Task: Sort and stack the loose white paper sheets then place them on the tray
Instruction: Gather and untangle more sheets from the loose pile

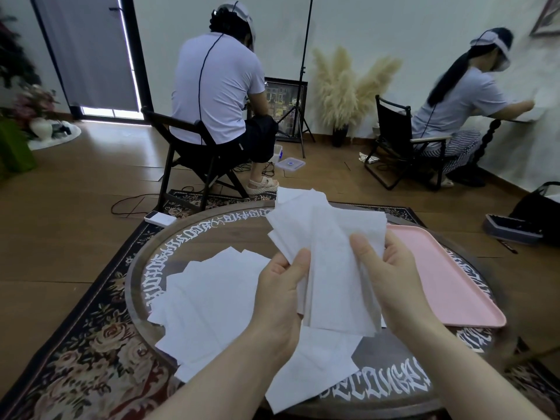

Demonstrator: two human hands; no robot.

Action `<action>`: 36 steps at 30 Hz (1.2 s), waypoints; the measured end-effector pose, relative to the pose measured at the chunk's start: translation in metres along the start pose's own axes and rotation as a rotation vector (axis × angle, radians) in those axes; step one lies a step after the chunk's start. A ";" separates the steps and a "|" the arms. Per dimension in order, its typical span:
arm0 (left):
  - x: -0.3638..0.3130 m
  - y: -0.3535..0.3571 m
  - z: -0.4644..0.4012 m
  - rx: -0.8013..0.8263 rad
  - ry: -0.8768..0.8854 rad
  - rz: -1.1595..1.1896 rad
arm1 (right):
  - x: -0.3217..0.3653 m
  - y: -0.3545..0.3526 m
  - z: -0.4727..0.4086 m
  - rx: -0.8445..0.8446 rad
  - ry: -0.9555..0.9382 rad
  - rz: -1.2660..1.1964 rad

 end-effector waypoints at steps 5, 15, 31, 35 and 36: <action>0.002 0.000 0.000 0.007 -0.023 0.005 | -0.001 0.001 0.002 -0.030 0.001 0.013; -0.010 -0.005 -0.004 0.015 0.081 -0.253 | 0.024 -0.011 0.001 -0.048 -0.311 0.301; -0.015 -0.013 -0.003 0.140 0.036 -0.332 | 0.003 -0.028 -0.004 0.531 0.196 0.027; -0.017 -0.013 -0.006 0.070 0.127 -0.291 | -0.008 -0.027 -0.004 0.477 0.282 -0.133; -0.018 -0.014 -0.006 0.051 0.151 -0.283 | -0.010 -0.024 -0.002 0.495 0.294 -0.130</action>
Point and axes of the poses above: each hand's wrist, its own z-axis away from the middle knuckle, its own y-axis out of the palm, x = y × z, the point moved 3 cm from there along -z, towards the middle knuckle, and after that the axes turned 7 degrees about z, right-handed, at the moved point
